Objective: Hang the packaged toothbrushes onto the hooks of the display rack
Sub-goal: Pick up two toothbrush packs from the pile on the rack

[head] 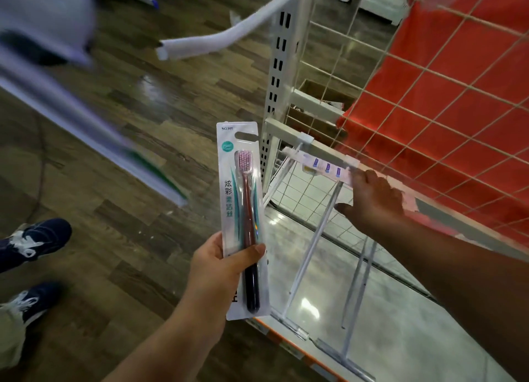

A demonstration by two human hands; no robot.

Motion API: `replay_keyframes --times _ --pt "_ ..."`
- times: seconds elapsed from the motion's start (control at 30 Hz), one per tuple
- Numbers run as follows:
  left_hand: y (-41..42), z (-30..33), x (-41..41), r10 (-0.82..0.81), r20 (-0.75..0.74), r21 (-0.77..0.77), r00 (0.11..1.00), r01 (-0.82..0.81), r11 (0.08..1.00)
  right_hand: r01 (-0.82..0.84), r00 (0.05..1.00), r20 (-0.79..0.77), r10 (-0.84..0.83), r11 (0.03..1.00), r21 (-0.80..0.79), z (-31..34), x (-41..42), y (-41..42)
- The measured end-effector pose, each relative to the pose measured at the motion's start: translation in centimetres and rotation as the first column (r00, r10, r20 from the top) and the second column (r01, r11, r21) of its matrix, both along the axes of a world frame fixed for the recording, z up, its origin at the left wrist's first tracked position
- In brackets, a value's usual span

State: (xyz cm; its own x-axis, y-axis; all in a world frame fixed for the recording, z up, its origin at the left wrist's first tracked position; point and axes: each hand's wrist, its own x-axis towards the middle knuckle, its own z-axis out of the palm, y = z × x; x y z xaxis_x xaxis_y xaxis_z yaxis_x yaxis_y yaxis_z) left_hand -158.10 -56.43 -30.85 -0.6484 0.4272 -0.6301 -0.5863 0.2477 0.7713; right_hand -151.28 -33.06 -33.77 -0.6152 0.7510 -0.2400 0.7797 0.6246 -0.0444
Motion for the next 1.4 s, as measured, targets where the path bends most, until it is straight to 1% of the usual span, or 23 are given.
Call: replay_keyframes --times 0.2,0.27,0.33,0.4,0.47,0.53,0.6,0.67,0.77,0.83,0.93,1.03,1.2,1.3,1.4 --pt "0.1 -0.2 0.2 0.048 -0.004 -0.002 0.999 -0.048 0.999 -0.025 0.999 -0.035 0.027 0.998 0.050 0.0 1.3 -1.2" --pt "0.1 -0.3 0.3 0.043 -0.008 -0.007 0.999 -0.043 0.999 -0.032 0.996 -0.085 0.032 0.999 0.004 0.2 1.8 -1.6" --pt "0.2 -0.2 0.4 0.030 -0.015 -0.016 0.999 -0.030 0.999 0.020 0.979 -0.201 -0.042 0.993 -0.114 0.9 2.0 -2.0" --pt "0.6 -0.1 0.5 0.016 -0.020 -0.025 1.000 -0.016 1.000 0.088 0.910 -0.372 -0.184 0.962 -0.260 2.0 2.1 -2.5" --pt "0.9 0.3 0.6 0.001 -0.026 -0.032 1.000 -0.002 0.999 0.148 0.791 -0.490 -0.367 0.891 -0.430 3.6 2.1 -3.4" --pt "1.2 1.0 0.8 -0.037 -0.039 -0.030 0.999 0.036 0.999 0.196 0.657 -0.497 -0.567 0.765 -0.614 5.0 2.2 -4.7" --pt "1.2 2.1 1.1 -0.079 -0.038 -0.015 0.996 0.078 0.997 0.202 0.547 -0.463 -0.697 0.647 -0.736 6.2 2.4 -6.2" --pt "1.2 3.4 1.6 -0.123 -0.046 0.005 0.991 0.123 0.992 0.162 0.483 -0.448 -0.752 0.580 -0.798 7.2 2.8 -7.7" --pt "1.0 5.2 2.3 -0.151 -0.049 0.060 0.987 0.154 0.986 0.093 0.434 -0.417 -0.799 0.500 -0.861 8.8 3.8 -9.5" --pt "0.6 6.1 2.8 -0.153 -0.061 0.071 0.986 0.157 0.985 0.036 0.421 -0.408 -0.810 0.465 -0.885 9.8 4.5 -10.3" --pt "-0.3 6.9 4.4 -0.157 -0.084 0.074 0.984 0.163 0.984 0.006 0.429 -0.408 -0.806 0.454 -0.891 10.5 5.8 -11.6" --pt "-1.4 7.4 6.5 -0.143 -0.065 0.101 0.988 0.149 0.984 -0.040 0.428 -0.404 -0.808 0.430 -0.902 10.9 7.8 -13.0" --pt "-2.9 8.4 11.2 -0.121 -0.060 0.122 0.991 0.128 0.984 -0.066 0.446 -0.424 -0.788 0.443 -0.894 12.4 12.4 -15.5" --pt "-4.1 11.1 13.7 -0.115 -0.083 0.161 0.990 0.127 0.979 -0.105 0.460 -0.439 -0.772 0.444 -0.890 14.9 14.9 -16.8" --pt "-6.0 15.2 15.6 -0.095 -0.106 0.200 0.990 0.114 0.973 -0.187 0.458 -0.476 -0.751 0.442 -0.877 18.9 17.2 -18.7"
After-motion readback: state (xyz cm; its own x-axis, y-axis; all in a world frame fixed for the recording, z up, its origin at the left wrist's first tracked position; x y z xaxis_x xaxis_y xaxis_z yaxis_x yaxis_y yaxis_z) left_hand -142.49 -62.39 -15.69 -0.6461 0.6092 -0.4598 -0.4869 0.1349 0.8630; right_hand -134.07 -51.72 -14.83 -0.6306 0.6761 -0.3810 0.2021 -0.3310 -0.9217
